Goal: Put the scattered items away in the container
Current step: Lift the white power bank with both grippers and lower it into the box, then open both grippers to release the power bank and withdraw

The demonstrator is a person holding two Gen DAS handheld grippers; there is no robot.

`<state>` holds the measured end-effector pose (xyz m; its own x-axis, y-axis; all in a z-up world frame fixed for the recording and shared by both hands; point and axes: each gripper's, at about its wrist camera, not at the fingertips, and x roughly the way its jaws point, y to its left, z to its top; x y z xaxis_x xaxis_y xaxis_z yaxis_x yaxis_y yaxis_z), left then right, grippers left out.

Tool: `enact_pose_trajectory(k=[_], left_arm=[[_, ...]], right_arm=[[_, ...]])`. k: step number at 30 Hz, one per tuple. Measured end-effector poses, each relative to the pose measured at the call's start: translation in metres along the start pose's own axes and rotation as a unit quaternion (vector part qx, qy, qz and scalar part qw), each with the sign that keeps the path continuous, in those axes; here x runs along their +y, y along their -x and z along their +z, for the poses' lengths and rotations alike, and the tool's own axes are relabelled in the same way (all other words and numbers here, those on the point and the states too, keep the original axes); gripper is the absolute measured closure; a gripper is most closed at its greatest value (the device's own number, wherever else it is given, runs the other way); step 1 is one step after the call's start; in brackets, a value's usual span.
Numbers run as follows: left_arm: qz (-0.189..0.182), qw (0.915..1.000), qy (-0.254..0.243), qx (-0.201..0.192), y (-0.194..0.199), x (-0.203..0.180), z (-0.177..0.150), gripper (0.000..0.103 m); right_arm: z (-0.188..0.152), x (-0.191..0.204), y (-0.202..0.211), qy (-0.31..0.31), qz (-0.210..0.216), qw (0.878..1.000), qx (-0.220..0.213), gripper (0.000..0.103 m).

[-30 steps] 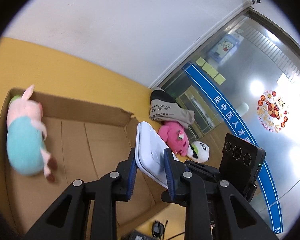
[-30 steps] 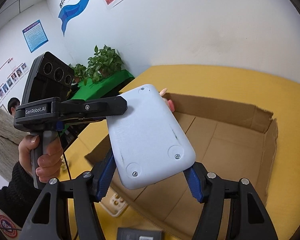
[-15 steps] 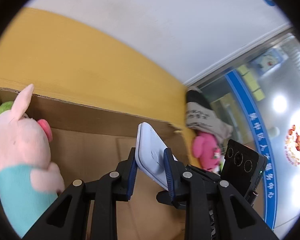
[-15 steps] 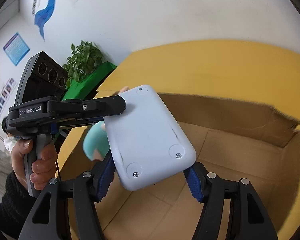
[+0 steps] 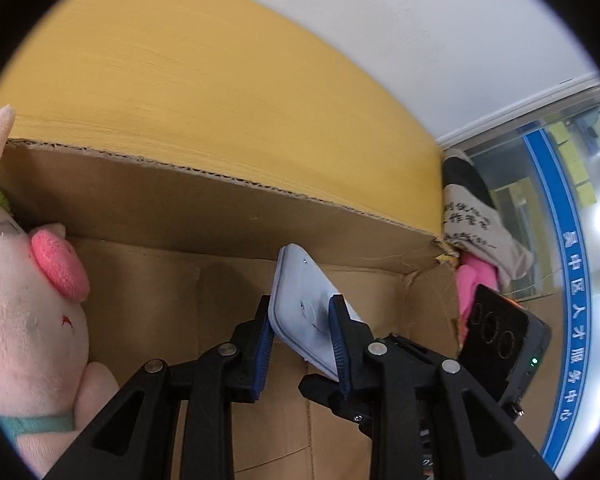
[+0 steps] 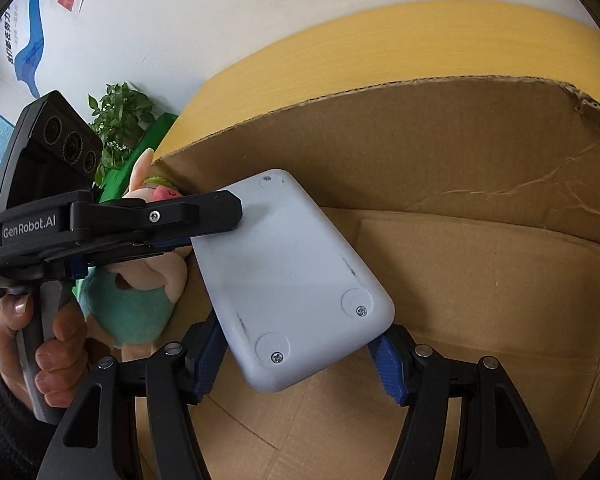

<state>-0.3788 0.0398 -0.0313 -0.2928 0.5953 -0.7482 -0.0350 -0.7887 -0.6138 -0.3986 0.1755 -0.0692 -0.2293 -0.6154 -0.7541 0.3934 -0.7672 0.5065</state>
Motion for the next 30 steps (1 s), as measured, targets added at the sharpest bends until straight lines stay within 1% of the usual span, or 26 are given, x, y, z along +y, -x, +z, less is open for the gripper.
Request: enact_pose_trajectory(k=[2, 4, 6, 7, 8, 11, 14, 15, 17, 19, 21, 22, 23, 24, 25, 26, 27, 28, 30], left_arm=[[0.018, 0.9998, 0.003, 0.004, 0.002, 0.0, -0.002, 0.073], [0.03, 0.9995, 0.004, 0.009, 0.002, -0.001, -0.003, 0.073], [0.044, 0.9989, -0.002, 0.016, 0.003, -0.001, -0.005, 0.073], [0.053, 0.9984, -0.006, 0.018, 0.003, -0.001, -0.007, 0.073], [0.055, 0.9983, -0.009, 0.02, 0.005, -0.003, -0.008, 0.073], [0.052, 0.9985, -0.007, 0.018, 0.012, -0.004, -0.011, 0.073], [0.048, 0.9988, -0.007, 0.005, 0.023, -0.005, -0.012, 0.073], [0.05, 0.9987, -0.009, -0.003, 0.03, -0.006, -0.014, 0.07], [0.052, 0.9984, -0.016, -0.015, 0.044, -0.006, -0.019, 0.07], [0.06, 0.9971, -0.033, -0.034, 0.061, -0.015, -0.028, 0.07], [0.067, 0.9937, -0.063, -0.064, 0.083, -0.028, -0.042, 0.07], [0.072, 0.9899, -0.089, -0.084, 0.098, -0.038, -0.052, 0.069], [0.082, 0.9839, -0.117, -0.107, 0.113, -0.049, -0.063, 0.065], [0.093, 0.9779, -0.138, -0.127, 0.124, -0.057, -0.073, 0.052], [0.108, 0.9688, -0.161, -0.154, 0.14, -0.066, -0.087, 0.037], [0.124, 0.958, -0.18, -0.186, 0.157, -0.074, -0.103, 0.03], [0.134, 0.9501, -0.19, -0.208, 0.167, -0.081, -0.114, 0.023], [0.144, 0.9402, -0.201, -0.234, 0.18, -0.087, -0.131, 0.022], [0.16, 0.929, -0.211, -0.259, 0.198, -0.09, -0.156, 0.022]], right_arm=[[-0.002, 0.006, 0.0, 0.009, -0.009, 1.0, -0.002, 0.033], [-0.004, 0.011, 0.001, 0.014, -0.013, 1.0, 0.0, 0.028], [-0.002, 0.011, 0.003, 0.01, -0.017, 1.0, 0.002, 0.015], [-0.001, 0.01, 0.004, 0.007, -0.025, 1.0, 0.002, 0.013], [-0.001, 0.01, 0.006, 0.005, -0.035, 0.999, 0.001, 0.01], [0.001, -0.001, 0.018, -0.008, -0.045, 0.999, -0.007, 0.01], [-0.003, 0.001, 0.032, -0.006, -0.073, 0.997, -0.008, 0.009], [-0.004, 0.002, 0.036, -0.003, -0.08, 0.997, -0.005, 0.009], [-0.006, 0.005, 0.044, 0.002, -0.097, 0.995, -0.005, 0.008], [-0.009, 0.008, 0.058, 0.008, -0.121, 0.993, -0.01, 0.008], [-0.016, 0.018, 0.074, 0.017, -0.148, 0.989, -0.018, 0.006], [-0.021, 0.025, 0.083, 0.027, -0.164, 0.986, -0.024, 0.005], [-0.028, 0.036, 0.094, 0.043, -0.187, 0.981, -0.031, 0.001], [-0.037, 0.049, 0.104, 0.06, -0.208, 0.975, -0.04, 0.0], [-0.045, 0.061, 0.112, 0.076, -0.226, 0.97, -0.047, 0.0], [-0.054, 0.069, 0.123, 0.088, -0.237, 0.966, -0.053, 0.0], [-0.065, 0.082, 0.134, 0.104, -0.244, 0.962, -0.062, 0.0], [-0.074, 0.095, 0.142, 0.113, -0.246, 0.96, -0.071, 0.0], [-0.095, 0.117, 0.159, 0.125, -0.245, 0.957, -0.091, 0.0]])
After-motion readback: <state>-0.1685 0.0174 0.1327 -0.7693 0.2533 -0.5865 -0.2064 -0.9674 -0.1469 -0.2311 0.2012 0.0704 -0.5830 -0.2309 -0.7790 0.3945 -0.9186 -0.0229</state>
